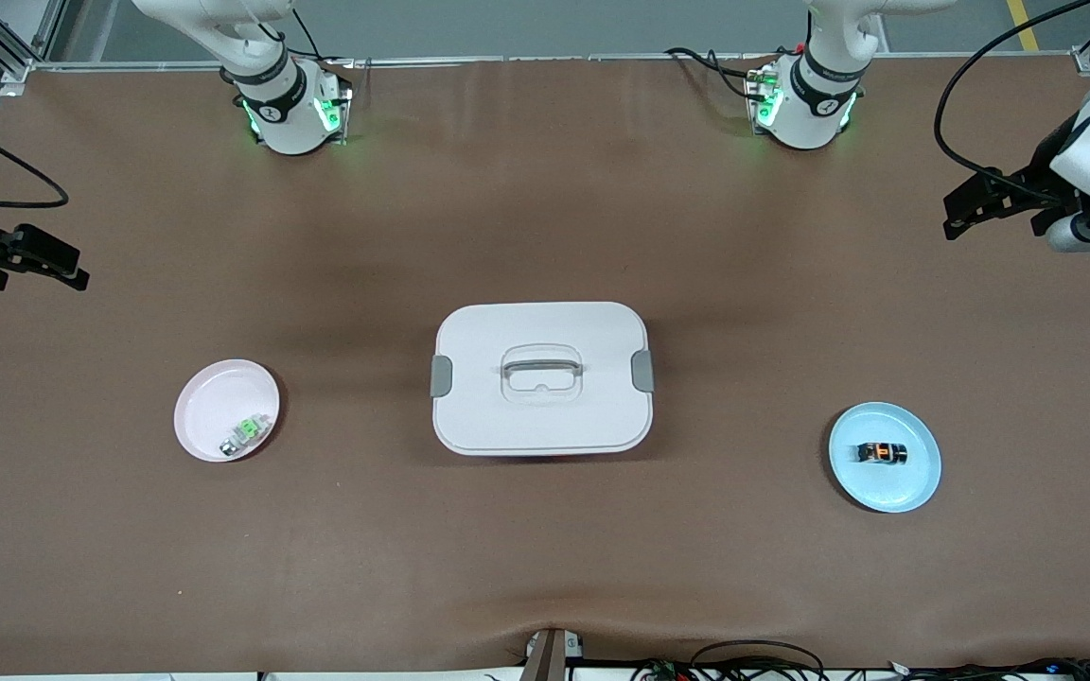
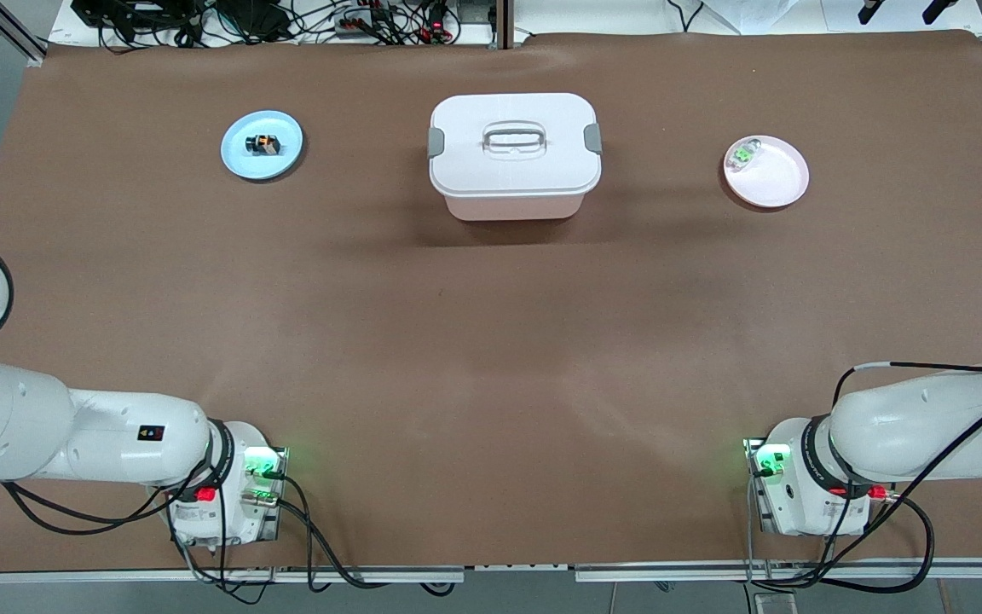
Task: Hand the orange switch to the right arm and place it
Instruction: 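Lower the left gripper onto the black-orange switch on the blue plate, then close the left gripper on the black-orange switch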
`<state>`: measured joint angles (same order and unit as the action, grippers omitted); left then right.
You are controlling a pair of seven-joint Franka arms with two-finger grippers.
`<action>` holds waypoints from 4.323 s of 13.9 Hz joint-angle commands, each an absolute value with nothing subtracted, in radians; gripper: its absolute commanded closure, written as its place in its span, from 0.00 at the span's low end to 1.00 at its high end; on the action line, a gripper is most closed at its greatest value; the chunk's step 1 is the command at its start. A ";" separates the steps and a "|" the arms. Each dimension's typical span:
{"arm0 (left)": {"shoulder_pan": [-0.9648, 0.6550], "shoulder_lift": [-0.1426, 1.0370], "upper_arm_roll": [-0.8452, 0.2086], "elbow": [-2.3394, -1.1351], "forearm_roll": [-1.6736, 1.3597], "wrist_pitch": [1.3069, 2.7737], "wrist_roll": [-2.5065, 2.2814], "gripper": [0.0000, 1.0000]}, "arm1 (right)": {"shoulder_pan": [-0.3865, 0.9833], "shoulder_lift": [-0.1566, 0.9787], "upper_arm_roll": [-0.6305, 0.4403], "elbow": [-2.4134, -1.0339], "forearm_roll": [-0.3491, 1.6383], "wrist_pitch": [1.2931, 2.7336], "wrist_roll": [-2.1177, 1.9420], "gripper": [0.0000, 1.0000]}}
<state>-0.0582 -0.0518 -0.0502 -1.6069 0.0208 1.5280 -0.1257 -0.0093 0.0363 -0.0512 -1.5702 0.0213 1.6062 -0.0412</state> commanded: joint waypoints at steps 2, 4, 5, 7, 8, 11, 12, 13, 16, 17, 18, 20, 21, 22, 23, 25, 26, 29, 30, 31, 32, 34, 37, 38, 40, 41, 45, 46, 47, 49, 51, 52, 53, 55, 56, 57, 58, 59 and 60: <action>-0.067 -0.043 -0.049 -1.583 0.021 1.511 -0.124 0.00 | -0.005 0.011 -0.054 -1.595 0.009 1.618 -0.052 0.00; -0.066 -0.041 -0.049 -1.583 0.021 1.511 -0.123 0.00 | -0.005 0.011 -0.054 -1.595 0.009 1.618 -0.052 0.00; -0.064 -0.040 -0.048 -1.582 0.023 1.511 -0.123 0.00 | -0.005 0.011 -0.054 -1.595 0.009 1.618 -0.052 0.00; -0.049 -0.014 -0.041 -1.580 0.015 1.511 -0.117 0.00 | -0.005 0.011 -0.054 -1.595 0.009 1.618 -0.051 0.00; -0.049 -0.003 -0.040 -1.569 0.020 1.516 -0.111 0.00 | -0.006 0.012 -0.054 -1.595 0.011 1.615 -0.051 0.00; -0.046 0.057 -0.038 -1.565 0.021 1.558 -0.106 0.00 | 0.001 0.011 -0.051 -1.594 0.009 1.614 -0.043 0.00; -0.048 0.075 -0.038 -1.568 0.023 1.587 -0.106 0.00 | 0.002 0.012 -0.049 -1.594 0.009 1.615 -0.041 0.00; -0.048 0.096 -0.037 -1.571 0.026 1.613 -0.107 0.00 | 0.000 0.012 -0.049 -1.594 0.009 1.617 -0.041 0.00; -0.026 0.161 -0.038 -1.583 0.034 1.692 -0.106 0.00 | -0.008 0.014 -0.052 -1.594 0.012 1.617 -0.041 0.00; -0.025 0.184 -0.038 -1.586 0.035 1.716 -0.106 0.00 | -0.009 0.014 -0.052 -1.594 0.012 1.617 -0.041 0.00; -0.025 0.207 -0.037 -1.589 0.040 1.739 -0.106 0.00 | -0.009 0.014 -0.054 -1.592 0.008 1.618 -0.041 0.00; -0.026 0.251 -0.038 -1.592 0.054 1.795 -0.106 0.00 | -0.009 0.015 -0.054 -1.586 0.005 1.624 -0.043 0.00; -0.025 0.276 -0.038 -1.595 0.054 1.819 -0.103 0.00 | -0.009 0.015 -0.054 -1.586 0.003 1.631 -0.046 0.00; -0.026 0.296 -0.037 -1.614 0.054 1.860 -0.097 0.00 | -0.009 0.015 -0.054 -1.586 -0.001 1.632 -0.045 0.00; -0.023 0.305 -0.037 -1.641 0.054 1.908 -0.065 0.00 | -0.009 0.015 -0.054 -1.586 -0.002 1.632 -0.044 0.00; 0.017 0.325 -0.038 -1.670 0.054 1.974 0.033 0.00 | -0.009 0.015 -0.054 -1.586 -0.002 1.634 -0.044 0.00; 0.020 0.337 -0.040 -1.669 0.054 1.976 0.063 0.00 | -0.009 0.015 -0.054 -1.586 0.000 1.632 -0.043 0.00; 0.017 0.386 -0.038 -1.672 0.054 2.016 0.069 0.00 | -0.008 0.015 -0.054 -1.586 -0.002 1.634 -0.043 0.00; 0.018 0.400 -0.038 -1.678 0.054 2.038 0.077 0.00 | -0.008 0.017 -0.054 -1.586 0.000 1.634 -0.043 0.00; 0.017 0.423 -0.038 -1.678 0.054 2.061 0.096 0.00 | -0.008 0.015 -0.054 -1.586 0.000 1.634 -0.043 0.00; 0.015 0.439 -0.038 -1.678 0.054 2.081 0.103 0.00 | -0.008 0.017 -0.054 -1.586 0.000 1.634 -0.043 0.00; 0.017 0.463 -0.038 -1.678 0.054 2.115 0.103 0.00 | -0.008 0.017 -0.054 -1.586 0.000 1.635 -0.043 0.00; 0.034 0.514 -0.038 -1.680 0.052 2.196 0.101 0.00 | -0.005 0.017 -0.054 -1.588 0.002 1.634 -0.041 0.00; 0.044 0.534 -0.040 -1.680 0.052 2.227 0.095 0.00 | -0.003 0.017 -0.052 -1.588 0.002 1.635 -0.041 0.00; 0.046 0.563 -0.038 -1.683 0.052 2.281 0.091 0.00 | -0.003 0.017 -0.052 -1.588 0.002 1.632 -0.041 0.00; 0.048 0.580 -0.038 -1.681 0.052 2.301 0.092 0.00 | -0.005 0.017 -0.052 -1.588 0.002 1.632 -0.041 0.00; 0.058 0.626 -0.038 -1.683 0.052 2.348 0.094 0.00 | -0.008 0.017 -0.052 -1.588 0.002 1.631 -0.041 0.00; 0.063 0.630 -0.038 -1.683 0.052 2.356 0.095 0.00 | -0.008 0.017 -0.054 -1.588 0.002 1.632 -0.041 0.00; 0.063 0.635 -0.038 -1.683 0.052 2.365 0.094 0.00 | -0.008 0.017 -0.054 -1.588 0.002 1.631 -0.041 0.00; 0.063 0.650 -0.038 -1.681 0.051 2.388 0.087 0.00 | -0.008 0.017 -0.054 -1.588 0.003 1.628 -0.041 0.00; 0.061 0.666 -0.038 -1.681 0.051 2.413 0.087 0.00 | -0.008 0.017 -0.054 -1.588 0.003 1.632 -0.041 0.00; 0.063 0.670 -0.040 -1.681 0.051 2.422 0.087 0.00 | -0.008 0.017 -0.054 -1.586 0.003 1.634 -0.041 0.00; 0.063 0.678 -0.038 -1.681 0.051 2.431 0.087 0.00 | -0.006 0.017 -0.052 -1.586 0.003 1.635 -0.041 0.00; 0.063 0.683 -0.038 -1.681 0.051 2.441 0.087 0.00 | -0.005 0.017 -0.052 -1.588 0.003 1.635 -0.041 0.00; 0.063 0.686 -0.038 -1.681 0.051 2.444 0.087 0.00 | -0.006 0.017 -0.054 -1.588 0.003 1.635 -0.041 0.00; 0.063 0.689 -0.038 -1.680 0.051 2.447 0.087 0.00 | -0.008 0.017 -0.054 -1.588 0.003 1.635 -0.041 0.00; 0.063 0.695 -0.038 -1.678 0.051 2.447 0.087 0.00 | -0.008 0.017 -0.054 -1.588 0.003 1.635 -0.041 0.00; 0.063 0.696 -0.038 -1.677 0.049 2.448 0.087 0.00 | -0.008 0.017 -0.054 -1.588 0.003 1.635 -0.041 0.00; 0.067 0.701 -0.038 -1.678 0.051 2.462 0.087 0.00 | -0.008 0.017 -0.052 -1.588 0.003 1.635 -0.041 0.00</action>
